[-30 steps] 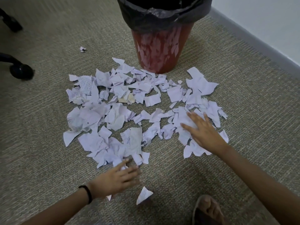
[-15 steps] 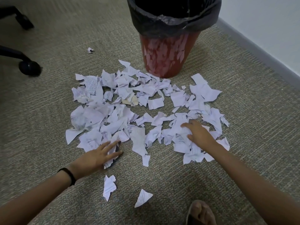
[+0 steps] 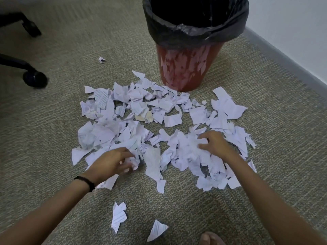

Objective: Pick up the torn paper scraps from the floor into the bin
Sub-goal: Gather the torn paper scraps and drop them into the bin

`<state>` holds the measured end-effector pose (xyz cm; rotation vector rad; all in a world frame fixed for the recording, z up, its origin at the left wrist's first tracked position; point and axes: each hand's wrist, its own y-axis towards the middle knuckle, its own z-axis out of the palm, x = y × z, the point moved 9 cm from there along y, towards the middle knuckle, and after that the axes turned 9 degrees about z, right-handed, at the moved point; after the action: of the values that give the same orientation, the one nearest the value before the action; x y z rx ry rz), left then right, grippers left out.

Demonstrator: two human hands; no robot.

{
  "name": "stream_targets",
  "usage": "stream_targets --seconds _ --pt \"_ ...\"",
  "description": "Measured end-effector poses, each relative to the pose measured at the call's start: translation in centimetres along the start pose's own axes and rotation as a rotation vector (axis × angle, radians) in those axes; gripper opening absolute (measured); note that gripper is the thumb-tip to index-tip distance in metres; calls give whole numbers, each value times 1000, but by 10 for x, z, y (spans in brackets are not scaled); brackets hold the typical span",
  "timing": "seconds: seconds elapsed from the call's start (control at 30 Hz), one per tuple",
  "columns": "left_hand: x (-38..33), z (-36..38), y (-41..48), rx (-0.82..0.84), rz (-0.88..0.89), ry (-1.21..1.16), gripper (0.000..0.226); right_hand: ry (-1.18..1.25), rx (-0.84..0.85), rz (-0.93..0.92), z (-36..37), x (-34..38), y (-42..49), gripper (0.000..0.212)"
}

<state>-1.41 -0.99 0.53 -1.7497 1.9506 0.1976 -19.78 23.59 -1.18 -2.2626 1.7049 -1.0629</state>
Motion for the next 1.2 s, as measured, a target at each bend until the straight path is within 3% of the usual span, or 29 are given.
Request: stream_targets --seconds 0.13,0.27,0.5,0.6,0.67,0.77,0.83,0.9,0.93,1.03,1.1,1.13,1.2 --pt "-6 -49 22 -230 -127 -550 6 211 73 25 -44 27 -5 40" --pt "-25 -114 56 -396 -185 -806 19 658 192 25 -94 64 -14 19" --pt "-94 -236 147 -652 70 -1173 12 1071 -16 -279 -205 144 -11 37" --pt "-108 -260 177 -702 60 -1317 13 1241 -94 -213 -227 159 9 9" --pt "-112 -269 191 -709 58 -1386 28 1432 -130 -173 -236 165 17 4" --pt "-120 -276 200 -606 97 -1191 58 1562 -36 -292 -245 185 20 4" --pt "-120 -266 191 -574 110 -1035 62 1519 36 -343 -240 188 17 20" --pt "-120 -246 173 -596 76 -922 62 1426 31 -336 -226 178 12 46" --pt "-117 -226 160 -608 58 -858 58 1316 -41 -339 -215 166 5 49" --pt "-99 -188 135 -676 102 -691 42 1039 -407 -481 -209 141 -27 27" --pt "-81 -153 121 -668 97 -570 35 970 -537 -489 -187 119 -45 29" --pt "-74 -130 114 -615 99 -508 33 903 -532 -489 -167 112 -49 27" --pt "-57 -70 91 -431 92 -346 35 699 -362 -430 -100 95 -47 20"
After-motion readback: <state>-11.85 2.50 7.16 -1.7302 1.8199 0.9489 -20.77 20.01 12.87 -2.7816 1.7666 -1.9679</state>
